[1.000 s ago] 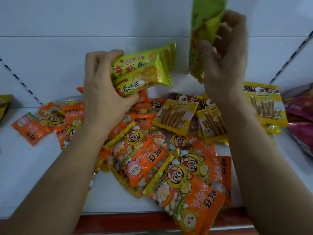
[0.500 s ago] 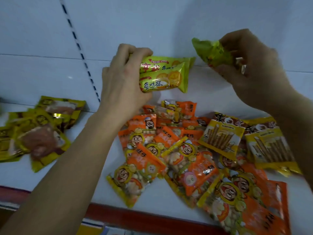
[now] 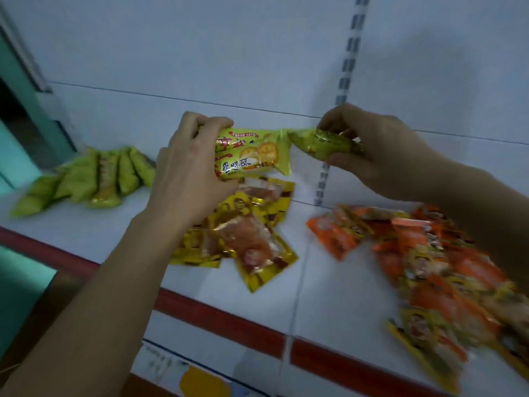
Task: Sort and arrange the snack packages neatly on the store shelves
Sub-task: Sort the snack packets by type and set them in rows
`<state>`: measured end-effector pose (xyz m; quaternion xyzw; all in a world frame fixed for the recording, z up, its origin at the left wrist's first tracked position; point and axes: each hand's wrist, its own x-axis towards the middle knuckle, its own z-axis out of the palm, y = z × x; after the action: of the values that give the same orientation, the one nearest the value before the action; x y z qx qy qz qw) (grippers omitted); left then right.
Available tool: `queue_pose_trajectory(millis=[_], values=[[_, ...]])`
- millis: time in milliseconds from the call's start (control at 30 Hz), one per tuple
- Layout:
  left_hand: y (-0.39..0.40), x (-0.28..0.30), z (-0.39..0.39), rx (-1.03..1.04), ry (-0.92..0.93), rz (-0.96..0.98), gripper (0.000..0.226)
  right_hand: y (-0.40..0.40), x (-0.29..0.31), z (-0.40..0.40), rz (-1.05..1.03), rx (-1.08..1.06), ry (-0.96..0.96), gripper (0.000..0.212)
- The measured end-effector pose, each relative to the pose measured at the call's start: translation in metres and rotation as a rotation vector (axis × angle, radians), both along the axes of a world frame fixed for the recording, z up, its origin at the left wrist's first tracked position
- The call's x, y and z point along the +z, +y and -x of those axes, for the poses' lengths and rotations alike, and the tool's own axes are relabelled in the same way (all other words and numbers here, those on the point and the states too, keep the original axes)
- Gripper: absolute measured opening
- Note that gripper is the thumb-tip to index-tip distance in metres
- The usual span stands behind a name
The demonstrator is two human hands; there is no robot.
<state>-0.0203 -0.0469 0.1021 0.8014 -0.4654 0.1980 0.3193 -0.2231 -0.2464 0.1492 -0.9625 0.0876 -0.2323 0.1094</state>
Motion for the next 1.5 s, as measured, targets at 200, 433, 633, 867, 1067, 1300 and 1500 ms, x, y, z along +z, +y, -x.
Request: queue_pose_trajectory(millis=[200,433,633,867,1067,1300,1500], values=[[0.088,-0.026,-0.097,0.130,0.044,-0.003,0.079,0.076,-0.019,-0.134,-0.088,0.108,-0.002,0.036],[0.146,-0.077,-0.186,0.323,0.245,0.081,0.046,0.149,-0.052,-0.273,-0.554,0.036,0.032,0.032],[0.136,-0.103,-0.196,0.537,0.325,0.100,0.077,0.175,-0.103,-0.335,-0.741,-0.179,0.064,0.047],[0.127,-0.119,-0.200,0.487,0.325,-0.056,0.092,0.171,-0.120,-0.341,-0.536,-0.239,0.075,0.055],[0.129,-0.119,-0.183,0.341,0.163,0.181,0.053,0.166,-0.127,-0.326,-0.557,-0.297,0.107,0.053],[0.134,-0.124,-0.186,0.292,0.199,0.130,0.031,0.178,-0.107,-0.307,-0.751,-0.245,0.093,0.026],[0.138,-0.124,-0.173,0.293,0.225,0.073,0.062,0.171,-0.089,-0.275,-0.675,-0.216,0.081,0.009]])
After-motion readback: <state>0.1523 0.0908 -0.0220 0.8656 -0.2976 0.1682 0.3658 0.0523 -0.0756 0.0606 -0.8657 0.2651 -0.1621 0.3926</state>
